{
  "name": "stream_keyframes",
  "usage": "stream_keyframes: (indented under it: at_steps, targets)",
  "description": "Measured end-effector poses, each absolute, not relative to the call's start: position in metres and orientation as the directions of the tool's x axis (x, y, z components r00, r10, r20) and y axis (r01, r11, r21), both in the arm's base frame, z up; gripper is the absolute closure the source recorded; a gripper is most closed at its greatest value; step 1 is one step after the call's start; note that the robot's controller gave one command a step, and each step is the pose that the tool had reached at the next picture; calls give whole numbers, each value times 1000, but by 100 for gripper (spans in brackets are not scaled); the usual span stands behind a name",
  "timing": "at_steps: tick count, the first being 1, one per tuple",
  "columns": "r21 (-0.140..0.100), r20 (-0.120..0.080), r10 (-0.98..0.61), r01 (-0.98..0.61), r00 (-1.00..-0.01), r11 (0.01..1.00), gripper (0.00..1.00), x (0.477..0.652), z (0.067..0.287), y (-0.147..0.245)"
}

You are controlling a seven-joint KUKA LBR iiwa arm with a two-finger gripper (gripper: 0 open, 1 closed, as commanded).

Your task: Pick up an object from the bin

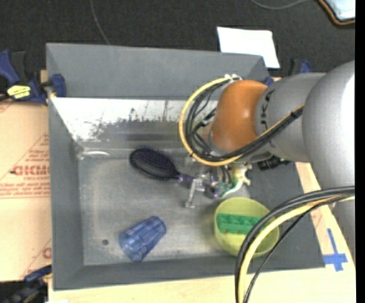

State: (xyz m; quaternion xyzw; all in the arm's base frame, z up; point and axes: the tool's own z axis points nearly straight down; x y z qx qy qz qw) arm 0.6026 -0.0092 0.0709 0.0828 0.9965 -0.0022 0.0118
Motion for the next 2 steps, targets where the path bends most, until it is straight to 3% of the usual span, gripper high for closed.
stream_keyframes:
  at_steps: [1, 2]
  targets:
    - [4, -25, 309, 309, -951, 951, 100, 594, 71, 1]
    - [4, -25, 308, 308, -951, 951, 100, 594, 71, 1]
